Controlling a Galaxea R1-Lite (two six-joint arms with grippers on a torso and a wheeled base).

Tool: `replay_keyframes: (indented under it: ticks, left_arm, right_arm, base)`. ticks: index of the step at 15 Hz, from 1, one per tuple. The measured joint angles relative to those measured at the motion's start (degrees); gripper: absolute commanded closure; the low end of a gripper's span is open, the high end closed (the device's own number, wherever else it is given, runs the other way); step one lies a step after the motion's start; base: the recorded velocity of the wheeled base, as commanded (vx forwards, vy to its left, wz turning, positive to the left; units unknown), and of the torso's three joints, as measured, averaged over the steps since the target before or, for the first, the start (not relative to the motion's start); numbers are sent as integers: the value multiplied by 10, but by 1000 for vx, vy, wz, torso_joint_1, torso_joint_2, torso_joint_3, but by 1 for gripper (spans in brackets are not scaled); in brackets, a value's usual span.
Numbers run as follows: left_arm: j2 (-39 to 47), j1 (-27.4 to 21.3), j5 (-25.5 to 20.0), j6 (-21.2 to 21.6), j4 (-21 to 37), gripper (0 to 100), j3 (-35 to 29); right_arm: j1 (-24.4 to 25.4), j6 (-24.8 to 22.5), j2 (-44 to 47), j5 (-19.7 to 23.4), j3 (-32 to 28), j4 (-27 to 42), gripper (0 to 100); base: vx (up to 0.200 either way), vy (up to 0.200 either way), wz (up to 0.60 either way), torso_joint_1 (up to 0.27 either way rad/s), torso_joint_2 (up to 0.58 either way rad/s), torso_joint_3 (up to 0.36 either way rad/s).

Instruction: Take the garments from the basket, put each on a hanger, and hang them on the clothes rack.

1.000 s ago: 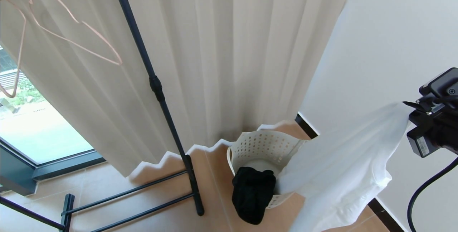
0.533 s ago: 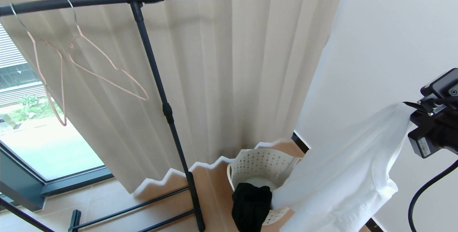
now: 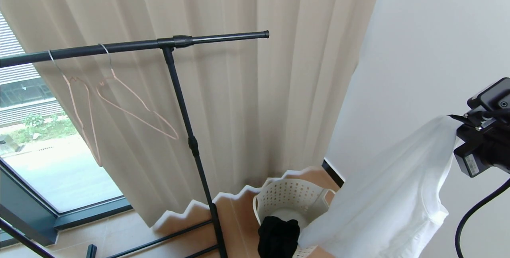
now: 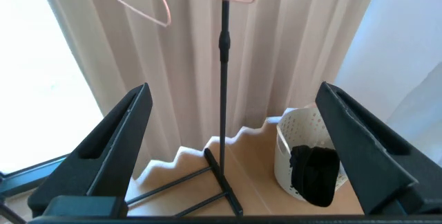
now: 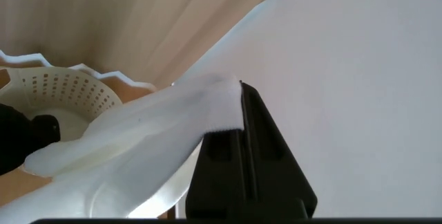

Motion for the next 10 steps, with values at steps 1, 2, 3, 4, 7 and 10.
replay_keyframes:
  ticks: [1, 2, 3, 4, 7, 10]
  left_arm:
    - [0, 0, 0, 0, 0, 0, 0]
    - [0, 0, 0, 0, 0, 0, 0]
    - [0, 0, 0, 0, 0, 0, 0]
    - [0, 0, 1, 0, -1, 0, 0]
    - [0, 0, 0, 1, -1, 0, 0]
    - [0, 0, 0, 0, 0, 0, 0]
  right_arm:
    - [0, 0, 0, 0, 0, 0, 100]
    - [0, 0, 0, 0, 1, 0, 100]
    - [0, 0, -1, 0, 2, 0, 100]
    - [0, 0, -1, 0, 2, 0, 100]
    - [0, 0, -1, 0, 3, 0, 100]
    - [0, 0, -1, 13, 6, -1, 100]
  base:
    - [0, 0, 0, 222, -442, -246]
    - [0, 0, 0, 188, -403, -222]
    - [0, 0, 0, 178, -398, -212]
    - [0, 0, 0, 163, -369, -203]
    - [0, 0, 0, 139, -308, -167]
    - [0, 0, 0, 12, -17, -12]
